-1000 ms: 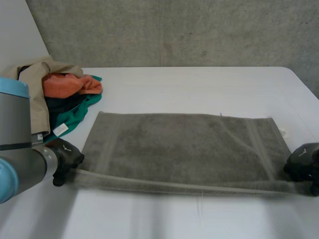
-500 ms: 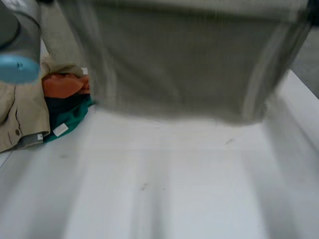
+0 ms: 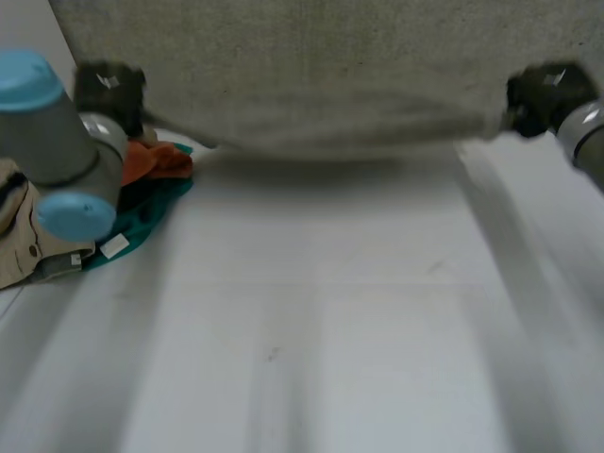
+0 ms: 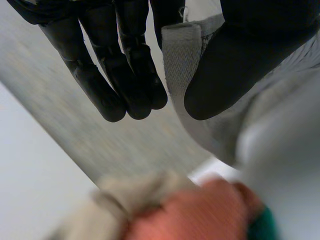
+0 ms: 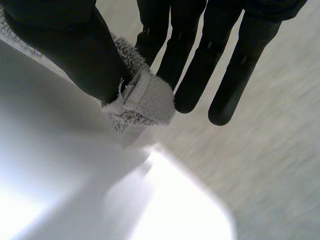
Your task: Fold the laundry.
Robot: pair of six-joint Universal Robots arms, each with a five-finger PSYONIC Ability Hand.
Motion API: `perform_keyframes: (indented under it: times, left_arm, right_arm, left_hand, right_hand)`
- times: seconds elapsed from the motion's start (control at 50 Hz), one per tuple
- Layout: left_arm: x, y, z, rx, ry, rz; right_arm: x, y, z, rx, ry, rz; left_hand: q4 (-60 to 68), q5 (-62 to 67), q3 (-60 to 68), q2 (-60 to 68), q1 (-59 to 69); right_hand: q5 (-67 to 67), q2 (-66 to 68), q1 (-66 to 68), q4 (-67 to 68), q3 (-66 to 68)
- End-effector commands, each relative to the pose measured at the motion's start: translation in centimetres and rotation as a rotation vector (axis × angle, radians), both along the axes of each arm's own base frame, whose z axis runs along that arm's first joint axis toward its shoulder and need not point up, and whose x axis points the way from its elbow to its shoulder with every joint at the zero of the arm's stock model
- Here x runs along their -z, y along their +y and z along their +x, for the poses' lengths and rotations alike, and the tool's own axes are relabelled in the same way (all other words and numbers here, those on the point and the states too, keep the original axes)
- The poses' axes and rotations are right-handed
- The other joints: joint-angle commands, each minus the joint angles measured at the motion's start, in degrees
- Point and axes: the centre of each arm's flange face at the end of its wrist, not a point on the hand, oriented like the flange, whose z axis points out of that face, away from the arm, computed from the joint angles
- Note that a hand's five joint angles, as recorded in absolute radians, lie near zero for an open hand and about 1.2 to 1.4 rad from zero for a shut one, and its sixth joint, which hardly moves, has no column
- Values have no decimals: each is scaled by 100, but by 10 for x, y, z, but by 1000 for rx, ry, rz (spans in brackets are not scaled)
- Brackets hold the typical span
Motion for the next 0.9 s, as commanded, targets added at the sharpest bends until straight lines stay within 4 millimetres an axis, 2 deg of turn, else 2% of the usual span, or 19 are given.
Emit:
perform_keyframes:
  times: [0.02,0.08,0.1,0.2,0.26,0.32,0.4,0.5,0.62,0.72,0.84,0.86,0.88,0.9]
  left_arm:
    - [68,47,2,39,-248,290]
    - [77,72,9,57,-338,391]
    - [80,90,13,71,-397,455]
    - [81,143,27,129,-565,641]
    - [76,164,31,178,-629,702]
    - [74,168,29,205,-646,712]
    - [65,153,24,195,-628,648]
    - [50,105,10,143,-534,487]
    - [43,58,-13,111,-413,334]
    - [51,23,-36,108,-365,248]
    - [71,4,-52,119,-379,208]
    - [76,-1,-55,121,-385,194]
    - [78,-3,-57,124,-387,187]
    - [80,-5,-58,126,-387,178]
  right_arm:
    - [66,35,-8,-43,214,334]
    - [69,56,-19,-62,299,448]
    - [70,69,-28,-77,369,520]
    - [68,113,-53,-168,633,723]
    - [63,128,-62,-223,759,769]
    - [63,123,-61,-201,749,729]
    - [64,106,-57,-141,668,632]
    - [70,81,-49,-99,581,523]
    - [73,48,-37,-48,503,376]
    - [80,12,-26,-2,438,218]
    - [97,-9,-8,-18,435,121]
    - [102,-15,-4,-20,436,98]
    - [105,-18,-2,-15,435,83]
    - [107,-22,-1,-7,436,66]
  left_hand:
    - [1132,1334,1171,1127,1333]
    - [1132,1334,1171,1127,1333]
    - [1132,1334,1171,1127,1333]
    - [1132,1334,1171,1127,1333]
    - [1132,1334,1171,1127,1333]
    - [1132,1334,1171,1127,1333]
    - [1132,1334,1171,1127,1333]
    - [1132,1334,1171,1127,1333]
    - [1132,1334,1171,1127,1333]
    - [1132,1334,1171,1127,1333]
    - [1132,1334,1171,1127,1333]
    - [1132,1334,1171,1127,1333]
    - [101,303,141,97,302]
    - [-1841,-1639,-1801,-1845,-1640]
  right_hand:
    - [1199,1262,1572,1147,1176]
    - [1199,1262,1572,1147,1176]
    - [1199,1262,1572,1147,1176]
    - [1199,1262,1572,1147,1176]
    - [1199,1262,1572,1147,1176]
    - [1199,1262,1572,1147,1176]
    - [1199,1262,1572,1147,1176]
    - [1199,1262,1572,1147,1176]
    - [1199,1262,1572,1147,1176]
    - [1199,1262,1572,1147,1176]
    - [1014,1076,1387,962,991]
    - [-3718,-3655,-3344,-3770,-3740]
    - [-5801,-5738,-5428,-5853,-5824]
    - [-5801,-5738,-5428,-5853,-5824]
